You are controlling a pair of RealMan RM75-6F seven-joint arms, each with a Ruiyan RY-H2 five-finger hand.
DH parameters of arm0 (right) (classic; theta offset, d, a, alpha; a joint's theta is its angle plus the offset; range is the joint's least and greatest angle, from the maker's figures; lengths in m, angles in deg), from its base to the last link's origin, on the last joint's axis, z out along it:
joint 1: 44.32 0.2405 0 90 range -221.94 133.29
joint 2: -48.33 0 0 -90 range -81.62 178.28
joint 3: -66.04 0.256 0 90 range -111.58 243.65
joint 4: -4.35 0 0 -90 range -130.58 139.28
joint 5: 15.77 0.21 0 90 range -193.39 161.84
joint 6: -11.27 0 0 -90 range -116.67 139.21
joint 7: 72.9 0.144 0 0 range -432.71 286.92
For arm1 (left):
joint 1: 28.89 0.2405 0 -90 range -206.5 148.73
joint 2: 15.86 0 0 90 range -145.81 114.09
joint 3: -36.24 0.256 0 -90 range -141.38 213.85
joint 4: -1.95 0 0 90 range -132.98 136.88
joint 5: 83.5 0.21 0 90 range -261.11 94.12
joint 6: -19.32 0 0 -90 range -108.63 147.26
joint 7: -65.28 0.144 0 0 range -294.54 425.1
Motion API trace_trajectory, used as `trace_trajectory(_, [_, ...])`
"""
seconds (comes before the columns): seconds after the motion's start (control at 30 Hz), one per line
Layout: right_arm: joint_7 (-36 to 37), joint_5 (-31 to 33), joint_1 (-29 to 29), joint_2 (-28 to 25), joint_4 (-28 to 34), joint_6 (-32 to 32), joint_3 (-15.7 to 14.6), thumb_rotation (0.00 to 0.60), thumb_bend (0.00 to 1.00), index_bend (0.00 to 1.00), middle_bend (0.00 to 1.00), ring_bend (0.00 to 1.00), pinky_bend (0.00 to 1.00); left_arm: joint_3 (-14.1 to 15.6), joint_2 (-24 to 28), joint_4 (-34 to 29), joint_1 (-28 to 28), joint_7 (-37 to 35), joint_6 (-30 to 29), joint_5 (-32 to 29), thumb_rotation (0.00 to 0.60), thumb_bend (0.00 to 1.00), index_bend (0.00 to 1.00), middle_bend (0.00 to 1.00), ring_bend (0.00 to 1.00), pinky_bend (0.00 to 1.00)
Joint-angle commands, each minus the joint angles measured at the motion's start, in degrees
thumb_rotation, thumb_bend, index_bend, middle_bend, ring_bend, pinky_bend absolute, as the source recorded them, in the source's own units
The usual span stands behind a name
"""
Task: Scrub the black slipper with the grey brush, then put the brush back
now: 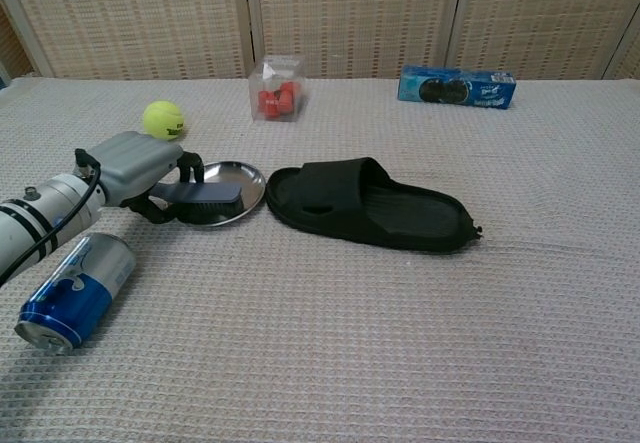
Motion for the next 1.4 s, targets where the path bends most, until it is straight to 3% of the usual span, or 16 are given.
trace_trajectory(0.03, [-0.09,0.00,0.03,0.03,0.03,0.12,-0.04,0.600,0.06,0.00,0.00,0.00,0.00,0.43,-0.02,0.14,0.00,-0.25,-0.55,0.55,0.600,0.44,0.41,0.45,0.74,0.99])
trace_trajectory(0.37, [-0.52,-0.59,0.42,0.59,-0.40,0.61,-0.23,0.600,0.06,0.00,0.00,0.00,0.00,1.17,0.64,-1.39,0.56,-2.49,-3.95,2.52,0.600,0.45,0.49,0.56,0.74,0.99])
trace_trajectory(0.53, [1.23,-3.23,2.29,3.49,-3.41,1.81,-0.33,0.600,0.07,0.00,0.00,0.00,0.00,0.97,2.03,-5.00,0.82,-3.35,-4.38,2.43,0.600,0.45,0.50,0.58,0.74,0.99])
trace_trajectory(0.77, [3.50,-8.91,10.23,11.39,-9.17,7.44,1.11,0.600,0.25,0.00,0.00,0.00,0.00,-0.63,3.90,-12.41,0.34,0.83,-4.60,0.35,0.600,0.45,0.49,0.57,0.74,0.99])
trace_trajectory(0.97, [5.06,-9.67,16.77,17.29,-13.10,14.95,1.61,0.600,0.45,0.00,0.00,0.00,0.00,-1.85,4.26,-16.47,-0.38,5.10,-4.89,-1.72,0.600,0.45,0.49,0.57,0.74,0.99])
trace_trajectory(1.4, [-0.85,-4.17,23.35,25.58,-16.82,24.43,3.48,0.600,0.58,0.04,0.00,0.00,0.00,-2.91,3.88,-20.77,-2.54,9.57,-4.27,-4.70,0.600,0.45,0.49,0.57,0.74,0.99])
